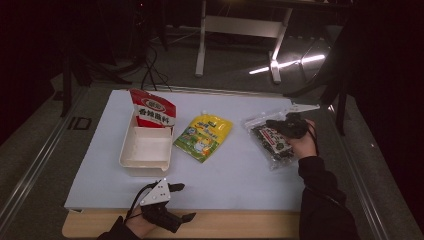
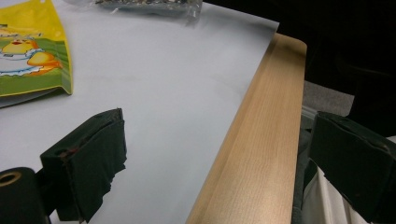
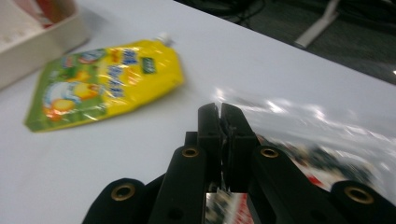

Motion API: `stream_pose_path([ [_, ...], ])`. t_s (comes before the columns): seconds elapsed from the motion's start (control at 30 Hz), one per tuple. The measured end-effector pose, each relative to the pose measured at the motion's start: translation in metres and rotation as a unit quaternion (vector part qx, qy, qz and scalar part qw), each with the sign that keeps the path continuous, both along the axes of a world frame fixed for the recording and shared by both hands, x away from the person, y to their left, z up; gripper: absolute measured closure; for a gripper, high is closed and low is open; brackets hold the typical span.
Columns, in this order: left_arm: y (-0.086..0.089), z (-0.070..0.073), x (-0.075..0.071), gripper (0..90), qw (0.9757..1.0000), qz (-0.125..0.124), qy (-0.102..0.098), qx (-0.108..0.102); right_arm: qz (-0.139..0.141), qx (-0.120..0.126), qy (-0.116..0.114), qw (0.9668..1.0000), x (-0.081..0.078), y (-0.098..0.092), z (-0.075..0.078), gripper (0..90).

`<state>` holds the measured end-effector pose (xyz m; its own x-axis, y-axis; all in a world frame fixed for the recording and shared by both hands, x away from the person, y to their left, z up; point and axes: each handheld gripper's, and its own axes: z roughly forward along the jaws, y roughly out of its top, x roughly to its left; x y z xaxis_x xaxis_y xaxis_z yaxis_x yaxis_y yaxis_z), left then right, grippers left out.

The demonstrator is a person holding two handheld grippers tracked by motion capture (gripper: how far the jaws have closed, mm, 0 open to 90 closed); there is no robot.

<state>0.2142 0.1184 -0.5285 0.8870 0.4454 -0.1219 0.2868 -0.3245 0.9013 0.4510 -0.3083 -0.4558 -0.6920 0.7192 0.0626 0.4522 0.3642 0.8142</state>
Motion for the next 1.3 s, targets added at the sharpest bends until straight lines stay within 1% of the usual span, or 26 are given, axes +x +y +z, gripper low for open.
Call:
stream_pose_path([
  [0.03,0.0,0.0,0.0,5.5,1.0,0.0,0.0,-0.001,-0.005,-0.001,0.0,1.0,0.001,-0.004,-0.001,89.8],
  [0.13,0.0,0.0,-0.001,5.5,1.0,-0.002,-0.002,0.001,-0.03,-0.008,0.004,0.9995,0.004,-0.022,-0.007,90.0],
  [0.23,0.0,0.0,-0.001,5.5,1.0,0.001,0.0,0.001,-0.056,-0.02,0.005,0.9982,0.009,-0.04,-0.014,90.0],
  [0.27,0.0,0.0,-0.001,5.5,1.0,0.002,0.0,0.002,-0.064,-0.02,0.006,0.9978,0.01,-0.044,-0.016,90.0],
  [0.3,0.001,-0.001,-0.001,5.5,1.0,0.002,0.0,0.003,-0.071,-0.015,0.008,0.9974,0.012,-0.05,-0.019,90.0],
  [0.33,0.001,-0.001,-0.002,5.5,1.0,0.003,0.001,0.003,-0.082,-0.014,0.01,0.9965,0.014,-0.058,-0.023,90.0],
  [0.37,0.002,-0.001,-0.002,5.5,1.0,0.004,0.001,0.002,-0.09,-0.016,0.011,0.9957,0.016,-0.062,-0.025,90.0],
  [0.43,0.003,-0.001,-0.002,5.5,1.0,0.009,0.002,0.002,-0.104,-0.013,0.017,0.9944,0.019,-0.072,-0.031,90.0],
  [0.5,0.004,-0.002,-0.002,5.5,0.9999,0.013,0.004,0.002,-0.116,-0.024,0.024,0.9926,0.023,-0.08,-0.038,90.0],
  [0.63,0.006,-0.003,-0.003,5.5,0.9998,0.02,0.006,0.004,-0.137,-0.035,0.038,0.9893,0.03,-0.092,-0.052,90.0],
  [0.73,0.007,-0.004,-0.005,5.5,0.9997,0.023,0.007,0.005,-0.157,-0.042,0.04,0.9859,0.033,-0.099,-0.059,90.0],
  [0.8,0.007,-0.005,-0.005,5.5,0.9997,0.024,0.01,0.005,-0.17,-0.038,0.043,0.9838,0.034,-0.105,-0.063,90.0],
  [0.87,0.007,-0.005,-0.006,5.5,0.9996,0.024,0.011,0.006,-0.174,-0.037,0.047,0.9829,0.035,-0.106,-0.067,90.0],
  [0.9,0.007,-0.005,-0.006,5.5,0.9996,0.024,0.011,0.006,-0.175,-0.04,0.048,0.9825,0.036,-0.107,-0.069,90.0],
  [0.97,0.007,-0.005,-0.006,5.5,0.9996,0.026,0.012,0.005,-0.175,-0.04,0.052,0.9823,0.037,-0.107,-0.072,90.0],
  [1.03,0.008,-0.005,-0.006,5.5,0.9995,0.028,0.013,0.005,-0.177,-0.048,0.058,0.9813,0.04,-0.104,-0.076,90.0],
  [1.1,0.009,-0.005,-0.006,5.5,0.9995,0.029,0.012,0.005,-0.179,-0.05,0.057,0.9809,0.041,-0.103,-0.076,90.0],
  [1.17,0.009,-0.005,-0.006,5.5,0.9995,0.029,0.012,0.005,-0.183,-0.048,0.062,0.98,0.042,-0.103,-0.077,90.0],
  [1.2,0.009,-0.005,-0.006,5.5,0.9995,0.029,0.012,0.005,-0.182,-0.048,0.063,0.9802,0.043,-0.103,-0.077,90.0],
  [1.3,0.008,-0.005,-0.006,5.5,0.9995,0.028,0.013,0.005,-0.182,-0.041,0.07,0.98,0.043,-0.102,-0.077,90.0],
])
